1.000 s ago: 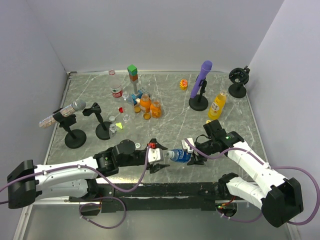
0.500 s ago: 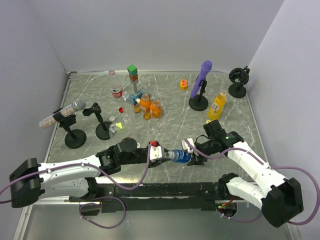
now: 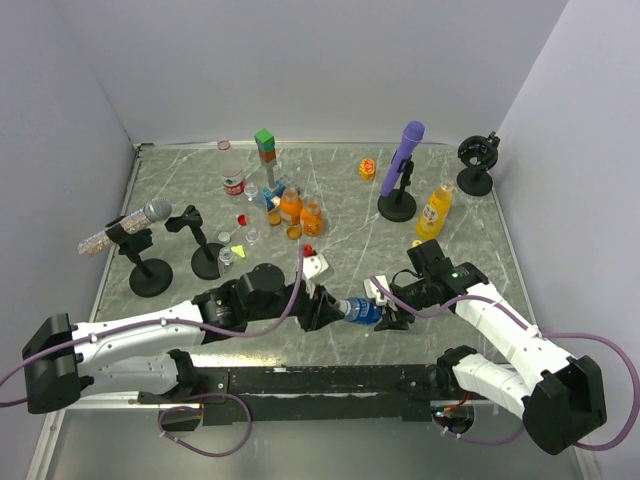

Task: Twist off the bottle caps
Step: Unscrew the bottle cap from the plastic bottle.

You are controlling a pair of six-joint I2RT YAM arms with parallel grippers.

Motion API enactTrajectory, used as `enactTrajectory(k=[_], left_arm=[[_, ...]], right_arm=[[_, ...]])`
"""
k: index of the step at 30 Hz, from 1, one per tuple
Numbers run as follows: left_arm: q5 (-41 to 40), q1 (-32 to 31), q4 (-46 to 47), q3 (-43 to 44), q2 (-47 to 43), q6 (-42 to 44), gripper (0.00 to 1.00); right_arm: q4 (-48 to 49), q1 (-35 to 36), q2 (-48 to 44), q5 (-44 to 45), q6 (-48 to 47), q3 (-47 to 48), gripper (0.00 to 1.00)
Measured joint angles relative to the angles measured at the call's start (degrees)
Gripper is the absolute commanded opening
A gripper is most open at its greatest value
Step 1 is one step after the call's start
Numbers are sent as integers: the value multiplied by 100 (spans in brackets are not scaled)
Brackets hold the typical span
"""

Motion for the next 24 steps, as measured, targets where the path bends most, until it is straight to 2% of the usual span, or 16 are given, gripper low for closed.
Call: enactTrajectory(k=[6, 7, 12, 15, 19, 24], left_arm=[[-413, 0, -962, 490, 111, -2354, 1], [-474, 0, -1034, 492, 105, -2712, 6], [-728, -2, -1213, 492, -4, -3709, 56], [-800, -2, -1248, 492, -140, -3779, 77], [-828, 0, -1239, 492, -557, -3491, 95], [-837, 0, -1161, 420, -1410, -2645, 97]], right_arm=[[4, -2, 15, -39, 9, 0, 18], [2, -2, 26, -39, 9, 0, 18], [63, 9, 66, -107, 9, 0, 18], [42, 7, 81, -24, 7, 0, 18], [42, 7, 103, 57, 4, 0, 18], [42, 7, 103, 72, -9, 0, 18]])
